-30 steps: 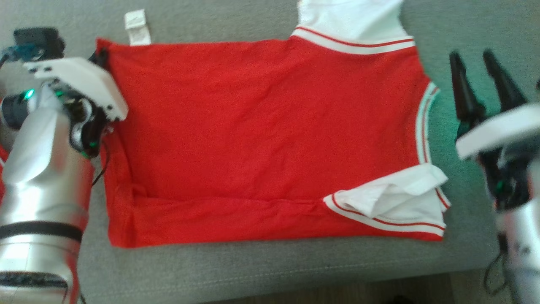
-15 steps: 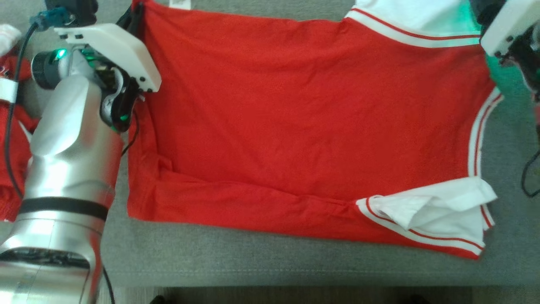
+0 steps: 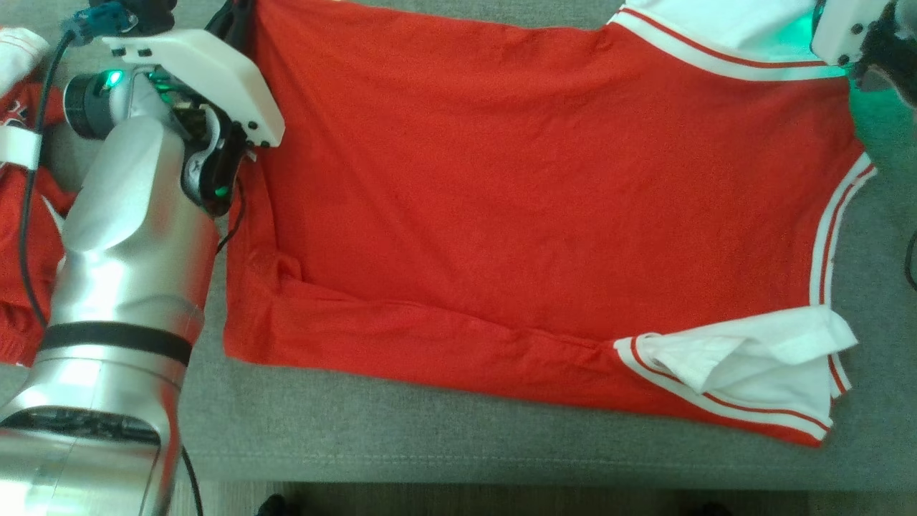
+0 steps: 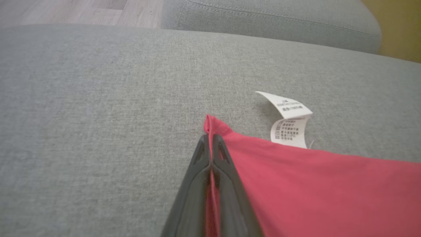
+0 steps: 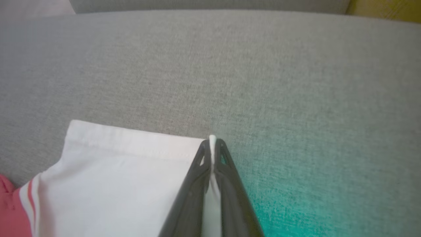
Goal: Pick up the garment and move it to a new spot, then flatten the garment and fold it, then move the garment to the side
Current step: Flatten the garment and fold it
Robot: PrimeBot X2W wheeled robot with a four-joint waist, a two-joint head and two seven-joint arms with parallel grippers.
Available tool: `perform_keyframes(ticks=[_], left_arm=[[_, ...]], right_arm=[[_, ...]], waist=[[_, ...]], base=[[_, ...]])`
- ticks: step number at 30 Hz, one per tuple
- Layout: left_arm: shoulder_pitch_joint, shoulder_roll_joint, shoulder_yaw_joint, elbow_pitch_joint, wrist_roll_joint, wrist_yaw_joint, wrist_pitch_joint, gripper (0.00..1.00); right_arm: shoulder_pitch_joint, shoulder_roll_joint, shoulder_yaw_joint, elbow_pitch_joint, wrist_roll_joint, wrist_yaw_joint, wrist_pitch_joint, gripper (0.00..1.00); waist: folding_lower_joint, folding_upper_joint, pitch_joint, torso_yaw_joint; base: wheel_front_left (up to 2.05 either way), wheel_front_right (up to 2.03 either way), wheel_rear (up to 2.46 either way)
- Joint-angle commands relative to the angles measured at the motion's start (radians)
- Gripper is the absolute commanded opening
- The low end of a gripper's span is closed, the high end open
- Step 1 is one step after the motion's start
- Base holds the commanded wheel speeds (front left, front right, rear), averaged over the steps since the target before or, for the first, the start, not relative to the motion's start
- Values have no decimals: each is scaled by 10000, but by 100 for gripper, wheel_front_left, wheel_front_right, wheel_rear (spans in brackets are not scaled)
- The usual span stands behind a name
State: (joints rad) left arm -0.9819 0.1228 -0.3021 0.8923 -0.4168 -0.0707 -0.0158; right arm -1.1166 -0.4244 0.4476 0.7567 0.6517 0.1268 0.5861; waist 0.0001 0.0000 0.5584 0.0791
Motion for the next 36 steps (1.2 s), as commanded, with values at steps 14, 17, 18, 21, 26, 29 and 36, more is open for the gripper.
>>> perform_keyframes(ticks=[14, 17, 18, 21, 26, 29, 36], left_arm=[[224, 808, 431, -223, -344, 62, -662, 0], [591, 870, 499, -455, -474, 53, -745, 0], [755, 914, 512, -562, -496, 61, -784, 0], [1384, 982, 614, -979, -691, 29, -885, 0], [2716, 1172, 807, -1972, -955, 113, -1100, 0], [3580, 1309, 944, -2686, -1090, 235, -1218, 0], [5452, 1589, 1218, -4132, -1384, 538, -1255, 0]], right_arm=[[748, -304, 802, -1156, 917, 39, -3684, 0], [1117, -388, 1024, -1512, 1188, 39, -4156, 0], [1300, -426, 1108, -1679, 1265, 39, -4310, 0], [2094, -578, 1230, -2326, 1570, 39, -4793, 0], [4130, -804, 1116, -3545, 2045, 39, -5374, 0], [5470, -768, 889, -4110, 2262, 39, -5513, 0], [7840, -273, -54, -4906, 2366, 39, -5610, 0]], waist=[[-1, 0, -1236, -388], [-1, 0, -1499, -487], [-1, 0, -1593, -523], [-1, 0, -1868, -592], [-1, 0, -2264, -754], [-1, 0, -2452, -891], [-1, 0, -2738, -1162]], base=[[0, 0, 0], [0, 0, 0], [0, 0, 0], [0, 0, 0], [0, 0, 0], [0, 0, 0], [0, 0, 0]])
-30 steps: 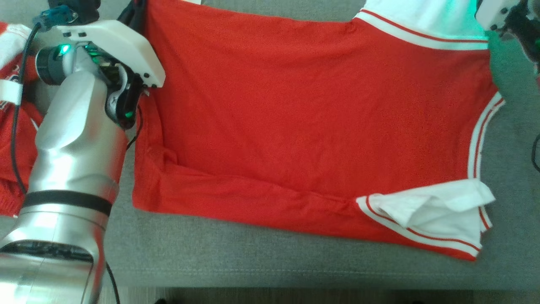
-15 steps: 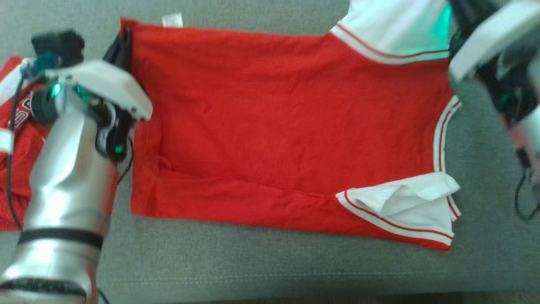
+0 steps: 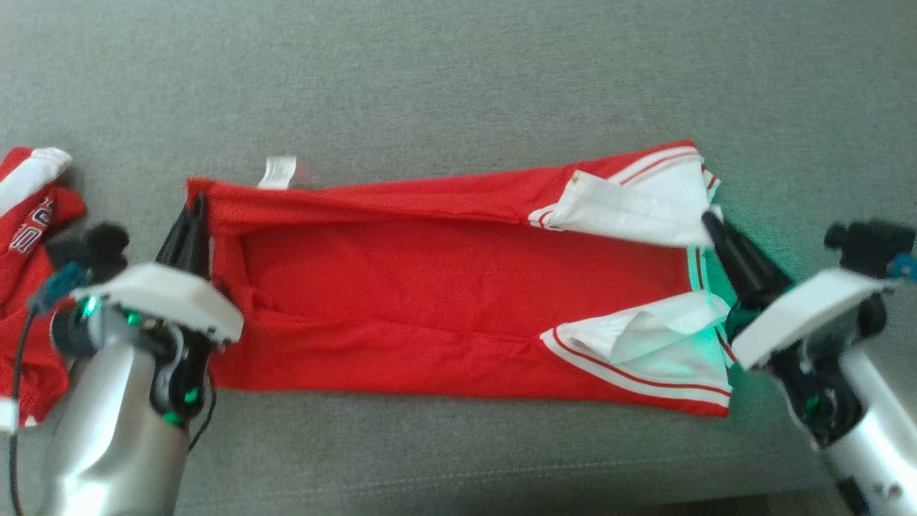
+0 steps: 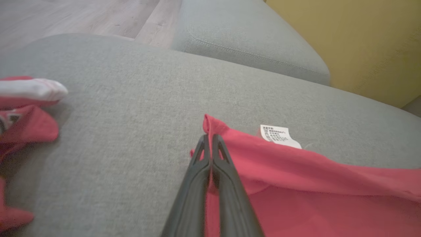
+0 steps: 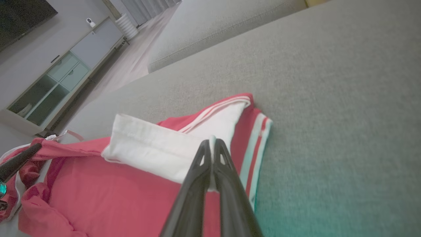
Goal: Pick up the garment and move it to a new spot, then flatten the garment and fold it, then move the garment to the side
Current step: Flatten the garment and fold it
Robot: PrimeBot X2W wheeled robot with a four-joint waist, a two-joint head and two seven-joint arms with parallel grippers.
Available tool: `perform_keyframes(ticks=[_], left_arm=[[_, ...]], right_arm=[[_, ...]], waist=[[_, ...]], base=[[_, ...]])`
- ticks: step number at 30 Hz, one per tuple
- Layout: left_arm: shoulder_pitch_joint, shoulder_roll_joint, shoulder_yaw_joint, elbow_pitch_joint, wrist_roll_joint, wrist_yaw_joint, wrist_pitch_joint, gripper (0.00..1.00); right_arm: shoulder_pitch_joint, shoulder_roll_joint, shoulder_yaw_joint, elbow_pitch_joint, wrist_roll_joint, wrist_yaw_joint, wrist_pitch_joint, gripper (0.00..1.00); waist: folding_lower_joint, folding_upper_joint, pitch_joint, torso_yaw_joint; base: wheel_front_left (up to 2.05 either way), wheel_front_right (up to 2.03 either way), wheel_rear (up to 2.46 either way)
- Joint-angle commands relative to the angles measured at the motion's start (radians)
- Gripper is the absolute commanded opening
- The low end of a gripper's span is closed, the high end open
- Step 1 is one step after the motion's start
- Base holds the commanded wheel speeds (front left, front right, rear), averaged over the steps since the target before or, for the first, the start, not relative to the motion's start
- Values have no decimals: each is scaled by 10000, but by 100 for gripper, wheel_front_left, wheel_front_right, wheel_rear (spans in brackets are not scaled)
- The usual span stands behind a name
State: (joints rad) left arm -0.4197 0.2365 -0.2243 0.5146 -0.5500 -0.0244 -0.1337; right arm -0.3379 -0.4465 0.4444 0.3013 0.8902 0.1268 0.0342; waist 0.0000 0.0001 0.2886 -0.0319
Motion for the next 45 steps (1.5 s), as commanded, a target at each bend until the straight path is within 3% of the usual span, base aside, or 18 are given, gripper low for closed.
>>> perform_keyframes(ticks=[1, 8, 9, 10, 12, 22, 27, 35, 45], left_arm=[[59, 468, 482, -510, -106, 131, -49, 0], [1536, 415, 641, -1550, -497, 540, 324, 0], [1655, 376, 640, -1642, -542, 588, 372, 27], [1768, 353, 636, -1708, -563, 652, 423, 100], [1966, 346, 648, -1804, -588, 733, 436, 100], [3233, 474, 292, -3534, 1414, 2566, -918, 100], [3701, 445, 10, -4791, 2238, 3144, -1113, 100], [4109, 549, -359, -5842, 2806, 3552, -848, 100], [4163, 563, -422, -6079, 2716, 3572, -755, 100]], right_arm=[[294, 46, -139, -438, -61, 39, -50, 0], [1873, 804, -1159, -977, -683, 39, 361, 0], [2035, 915, -1253, -1045, -779, 39, 434, 0], [2193, 1038, -1349, -1119, -859, 39, 505, 18], [2478, 1238, -1546, -1277, -1127, 39, 596, 100], [3413, 2486, -3364, -3176, -4029, 39, -268, 100], [3536, 2960, -3918, -4299, -5538, 39, -377, 100], [3863, 3368, -3994, -5038, -6190, 39, 25, 100], [3954, 3496, -3952, -5227, -6228, 39, 206, 100]], waist=[[0, -1, -69, -88], [0, -1, -163, -185], [0, -1, -173, -179], [0, -1, -181, -175], [0, -1, -211, -177], [0, -1, -657, -261], [0, -1, -882, -241], [0, -1, -1078, -199], [0, -1, -1071, -174]], base=[[0, 0, 0], [0, 0, 0], [0, 0, 0], [0, 0, 0], [0, 0, 0], [0, 0, 0], [0, 0, 0], [0, 0, 0], [0, 0, 0]])
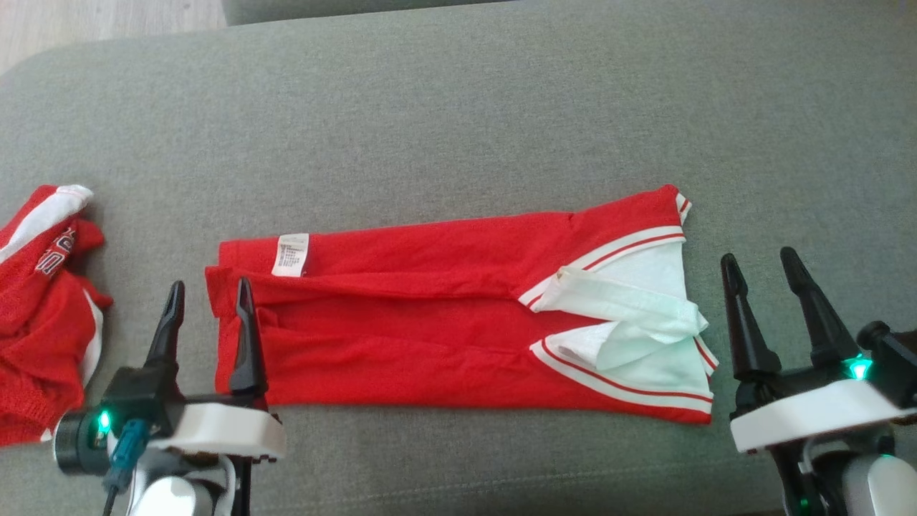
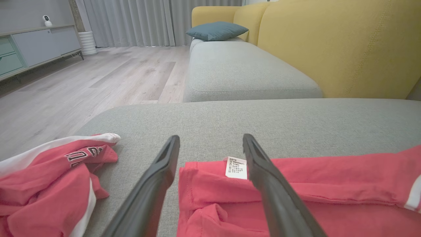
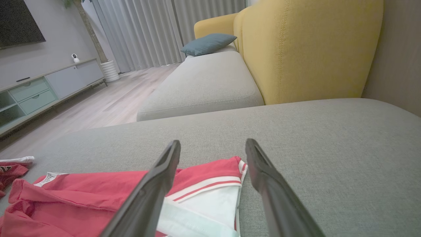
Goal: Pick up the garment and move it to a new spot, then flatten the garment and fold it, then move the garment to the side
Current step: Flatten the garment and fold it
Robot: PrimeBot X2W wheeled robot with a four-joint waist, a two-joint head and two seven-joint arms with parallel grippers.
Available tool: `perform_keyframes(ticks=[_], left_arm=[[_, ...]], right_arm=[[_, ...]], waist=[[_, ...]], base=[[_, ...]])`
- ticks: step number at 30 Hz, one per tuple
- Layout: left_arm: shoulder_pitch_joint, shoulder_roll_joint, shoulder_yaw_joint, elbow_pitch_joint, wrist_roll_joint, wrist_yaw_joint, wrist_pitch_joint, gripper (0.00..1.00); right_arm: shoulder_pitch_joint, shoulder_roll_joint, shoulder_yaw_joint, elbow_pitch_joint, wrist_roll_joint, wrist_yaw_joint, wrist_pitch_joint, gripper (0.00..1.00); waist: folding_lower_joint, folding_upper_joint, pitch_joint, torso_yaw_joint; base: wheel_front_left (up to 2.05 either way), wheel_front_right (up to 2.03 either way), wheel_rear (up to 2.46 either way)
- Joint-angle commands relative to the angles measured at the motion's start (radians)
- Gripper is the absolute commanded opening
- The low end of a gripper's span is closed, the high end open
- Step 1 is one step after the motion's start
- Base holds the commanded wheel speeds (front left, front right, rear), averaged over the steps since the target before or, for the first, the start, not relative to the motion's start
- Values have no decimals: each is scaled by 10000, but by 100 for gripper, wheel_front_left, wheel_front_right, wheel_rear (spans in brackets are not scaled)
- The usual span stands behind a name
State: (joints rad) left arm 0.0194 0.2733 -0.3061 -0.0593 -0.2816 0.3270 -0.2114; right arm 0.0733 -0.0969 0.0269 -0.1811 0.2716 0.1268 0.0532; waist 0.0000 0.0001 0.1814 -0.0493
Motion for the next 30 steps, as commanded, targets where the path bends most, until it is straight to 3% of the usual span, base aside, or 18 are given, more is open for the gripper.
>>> perform_keyframes(ticks=[1, 7, 17, 26, 27, 28, 29, 30], left_arm=[[-239, 193, 395, -336, 21, 59, 21, 100], [-499, 169, 323, -358, 28, 28, 13, 100], [-1366, -60, 45, -245, 116, -138, -125, 100], [-1763, -225, -18, 183, 65, -301, -330, 100], [-1781, -232, -12, 208, 62, -310, -346, 100], [-1781, -232, -12, 208, 62, -310, -346, 100], [-1795, -235, -5, 232, 62, -316, -360, 100], [-1813, -240, 9, 268, 63, -323, -386, 100]], right_arm=[[-167, 2, 226, -406, -48, 39, 24, 100], [-259, -67, 319, -128, -4, 39, 195, 100], [-1041, -455, 390, 2246, 44, 39, 673, 100], [-1101, -204, 699, 3553, 462, 39, 2119, 100], [-1071, -182, 774, 3586, 535, 39, 2317, 71], [-1071, -182, 774, 3586, 535, 39, 2317, 71], [-1040, -152, 864, 3594, 649, 39, 2516, 40], [-993, -104, 1013, 3482, 848, 39, 2790, 0]], waist=[[0, -1, 16, 2], [0, -1, 283, 73], [0, -1, 1179, 440], [0, -1, 1481, 648], [0, -1, 1498, 647], [0, -1, 1498, 647], [0, -1, 1509, 642], [0, -1, 1517, 627]], base=[[0, 0, 0], [0, 0, 0], [0, 0, 0], [0, 0, 0], [0, 0, 0], [0, 0, 0], [0, 0, 0], [0, 0, 0]])
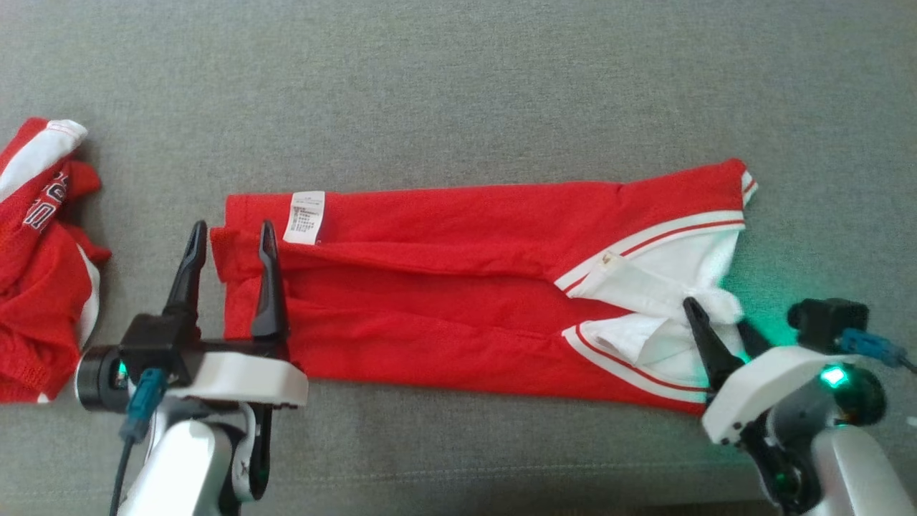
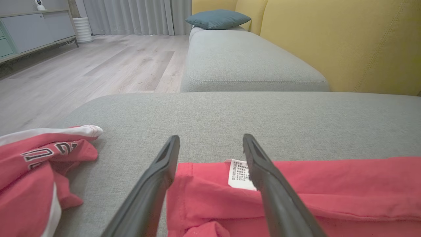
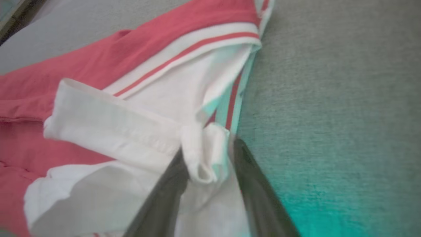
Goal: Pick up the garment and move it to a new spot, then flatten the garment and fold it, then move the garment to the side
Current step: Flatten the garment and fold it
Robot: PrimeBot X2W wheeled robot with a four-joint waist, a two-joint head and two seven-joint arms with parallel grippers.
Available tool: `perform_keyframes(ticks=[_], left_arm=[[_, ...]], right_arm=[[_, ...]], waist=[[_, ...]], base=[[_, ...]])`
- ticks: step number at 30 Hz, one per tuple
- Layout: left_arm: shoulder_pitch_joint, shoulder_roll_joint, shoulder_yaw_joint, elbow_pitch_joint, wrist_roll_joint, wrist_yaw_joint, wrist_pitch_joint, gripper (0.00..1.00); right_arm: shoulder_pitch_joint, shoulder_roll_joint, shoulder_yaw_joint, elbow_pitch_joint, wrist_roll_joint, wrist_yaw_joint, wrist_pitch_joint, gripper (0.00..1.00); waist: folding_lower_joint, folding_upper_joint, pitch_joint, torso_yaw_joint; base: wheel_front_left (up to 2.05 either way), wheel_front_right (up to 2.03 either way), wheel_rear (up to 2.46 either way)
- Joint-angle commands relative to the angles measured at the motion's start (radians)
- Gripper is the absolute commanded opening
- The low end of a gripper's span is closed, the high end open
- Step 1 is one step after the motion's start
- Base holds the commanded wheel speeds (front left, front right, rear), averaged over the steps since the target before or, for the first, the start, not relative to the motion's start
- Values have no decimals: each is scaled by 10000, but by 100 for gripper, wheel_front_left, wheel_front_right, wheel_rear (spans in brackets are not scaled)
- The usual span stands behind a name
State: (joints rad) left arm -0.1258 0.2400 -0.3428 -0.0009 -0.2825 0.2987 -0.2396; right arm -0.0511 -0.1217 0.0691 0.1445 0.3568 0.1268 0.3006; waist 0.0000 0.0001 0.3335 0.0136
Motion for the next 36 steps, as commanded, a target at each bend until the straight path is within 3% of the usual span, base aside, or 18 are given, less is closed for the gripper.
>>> perform_keyframes(ticks=[1, 7, 16, 22, 26, 30, 36], left_arm=[[-370, 94, 382, -305, 77, -41, -114, 100], [-365, 97, 430, -285, 88, -21, -155, 100], [-271, 24, 470, -180, -42, -37, -184, 100], [-192, -26, 475, -105, -86, -41, -197, 100], [-157, -15, 483, -86, -96, -46, -202, 100], [-147, -28, 432, -65, -102, -72, -205, 100], [-151, -92, 269, -23, -115, -128, -206, 100]], right_arm=[[263, 158, 634, 120, 94, 39, 377, 0], [158, -55, 146, -815, 291, 39, 141, 0], [113, -1313, -2149, -1201, 210, 39, 452, 0], [118, -1806, -2636, -1575, -93, 39, 692, 0], [-340, -2028, -1865, -2494, -485, 39, 872, 0], [-1068, -2171, -362, -3468, -706, 39, 1197, 0], [-1875, -1391, 2332, -3727, -184, 39, 1521, 0]], waist=[[0, -1, -2, -9], [0, -1, -120, -121], [0, -1, -436, -211], [0, -1, -685, -241], [0, -1, -869, -307], [0, -1, -1073, -305], [0, -1, -1296, -80]], base=[[0, 0, 0], [0, 0, 0], [0, 0, 0], [0, 0, 0], [0, 0, 0], [0, 0, 0], [0, 0, 0]])
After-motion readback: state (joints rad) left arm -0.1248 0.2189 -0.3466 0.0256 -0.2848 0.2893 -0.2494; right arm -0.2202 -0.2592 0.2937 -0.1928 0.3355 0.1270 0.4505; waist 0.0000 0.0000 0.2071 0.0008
